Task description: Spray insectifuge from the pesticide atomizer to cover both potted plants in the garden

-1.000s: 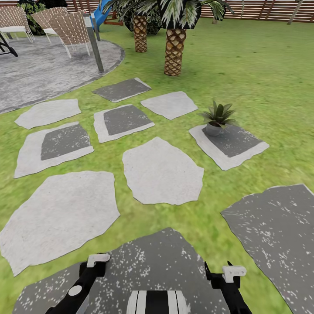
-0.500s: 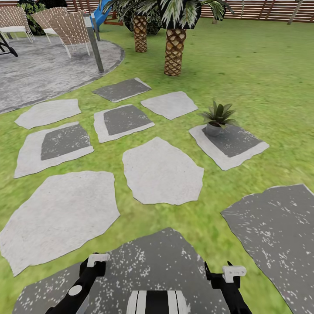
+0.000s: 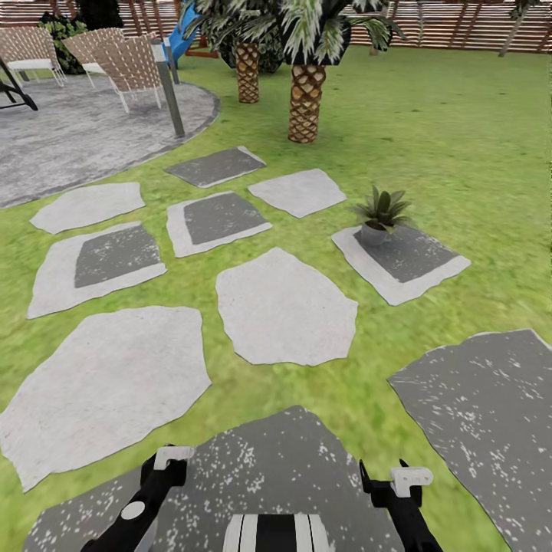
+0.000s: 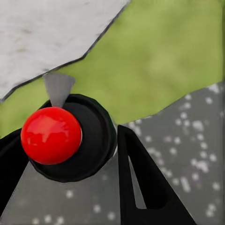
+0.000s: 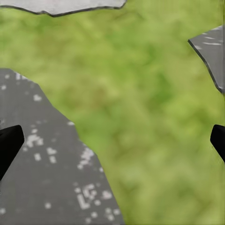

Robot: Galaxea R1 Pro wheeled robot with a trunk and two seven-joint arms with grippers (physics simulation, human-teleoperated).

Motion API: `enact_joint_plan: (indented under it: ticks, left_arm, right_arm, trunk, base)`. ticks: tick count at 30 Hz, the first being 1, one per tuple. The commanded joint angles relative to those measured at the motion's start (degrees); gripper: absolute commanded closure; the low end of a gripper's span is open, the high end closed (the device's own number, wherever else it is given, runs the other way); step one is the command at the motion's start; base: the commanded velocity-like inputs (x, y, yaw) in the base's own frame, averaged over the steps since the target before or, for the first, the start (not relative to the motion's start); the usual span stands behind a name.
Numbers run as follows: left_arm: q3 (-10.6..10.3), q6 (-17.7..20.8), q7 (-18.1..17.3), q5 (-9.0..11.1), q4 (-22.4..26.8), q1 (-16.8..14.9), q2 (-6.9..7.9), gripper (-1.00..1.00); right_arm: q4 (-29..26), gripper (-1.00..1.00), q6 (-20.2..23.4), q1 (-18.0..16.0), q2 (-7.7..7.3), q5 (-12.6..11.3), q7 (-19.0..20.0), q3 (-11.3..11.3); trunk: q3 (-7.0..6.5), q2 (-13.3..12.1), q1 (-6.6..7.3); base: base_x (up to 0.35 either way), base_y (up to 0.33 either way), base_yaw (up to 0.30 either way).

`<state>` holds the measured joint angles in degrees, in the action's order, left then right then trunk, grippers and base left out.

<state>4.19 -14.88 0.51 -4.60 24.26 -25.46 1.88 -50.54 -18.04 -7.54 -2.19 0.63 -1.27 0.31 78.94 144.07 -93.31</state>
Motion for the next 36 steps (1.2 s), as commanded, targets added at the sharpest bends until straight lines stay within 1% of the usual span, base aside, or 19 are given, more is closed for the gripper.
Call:
enact_joint_plan:
  ticks: [1, 10, 13, 17, 18, 20, 23, 26, 28, 30, 33, 36]
  left_arm:
    - [0.23, -0.19, 0.1, -0.5, -0.06, -0.02, -0.03, 1.0]
    - [0.16, 0.41, -0.43, -0.42, -0.09, -0.25, 0.04, 1.0]
    - [-0.52, 0.81, -2.41, -0.43, -0.15, -0.23, 0.12, 1.0]
    - [-0.81, 1.3, -3.87, -0.49, -0.23, 0.05, 0.2, 1.0]
    - [-0.79, 1.38, -4.05, -0.49, -0.29, 0.66, 0.31, 1.0]
    - [-0.77, 1.49, -4.1, -0.5, -0.29, 2.17, 0.45, 1.0]
    - [-0.76, 2.94, -4.16, -0.5, -0.27, 2.82, 1.41, 1.0]
    - [-0.76, 5.41, -4.19, -0.5, -0.29, 3.3, 2.07, 1.0]
    - [-0.76, 6.12, -4.2, -0.5, -0.27, 4.71, 2.89, 1.0]
    - [-0.66, 6.33, -4.2, -0.42, -0.27, 5.25, 3.3, 1.0]
    - [-0.39, 6.58, -4.24, -0.2, -0.27, 5.64, 3.51, 1.0]
    - [-0.63, 6.81, -3.94, -0.35, -0.22, 5.68, 3.18, 1.0]
  right_arm:
    - [0.04, -1.0, -0.16, -0.02, -0.01, 0.07, -0.12, 0.04]
    - [0.0, -1.0, -0.17, -0.02, -0.13, 0.0, -0.05, 0.02]
    - [-0.06, -1.0, -0.37, 0.07, -0.43, -0.01, -0.15, -0.22]
    - [0.49, -1.0, -0.43, 0.21, -0.59, 0.05, -0.17, -1.9]
    - [3.04, -1.0, -0.42, 0.28, -0.61, 0.01, -0.15, -2.76]
    - [7.42, -1.0, -0.52, 0.31, -0.62, 0.01, -0.07, -3.29]
    - [10.3, -1.0, -1.08, 0.32, -0.58, 0.01, -0.05, -3.36]
    - [11.25, -1.0, -1.44, 0.33, -0.55, 0.05, -0.05, -3.31]
    - [11.51, -1.0, -1.74, 0.31, -0.54, 0.04, -0.05, -3.3]
    - [11.56, -1.0, -1.84, 0.33, -0.54, 0.02, -0.05, -3.3]
    - [11.65, -1.0, -1.89, 0.33, -0.54, 0.05, -0.04, -3.3]
    - [11.92, -1.0, -1.87, 0.31, -0.54, 0.06, -0.04, -3.3]
  trunk:
    - [-0.2, 0.0, 0.03]
    - [-2.26, -0.13, 0.27]
    - [-3.06, -0.17, 0.34]
    - [-4.15, -0.22, 0.45]
    - [-4.43, -0.23, 0.47]
    - [-4.99, -0.26, 0.52]
    - [-5.85, -0.3, 0.6]
    - [-6.7, -0.34, 0.68]
    - [-7.23, -0.37, 0.73]
    - [-7.7, -0.39, 0.78]
    - [-8.38, -0.43, 0.86]
    - [-9.05, -0.47, 0.94]
  base:
    - [0.0, 0.0, 0.0]
    - [0.0, 0.0, -0.031]
    - [0.0, 0.0, -0.214]
    - [0.0, 0.0, -0.25]
    - [0.0, 0.0, -0.259]
    - [0.0, 0.0, -0.251]
    - [0.0, 0.0, -0.244]
    - [0.0, 0.0, -0.241]
    - [0.0, 0.0, -0.154]
    - [0.0, 0.0, -0.049]
    - [0.0, 0.0, -0.018]
    - [0.0, 0.0, -0.004]
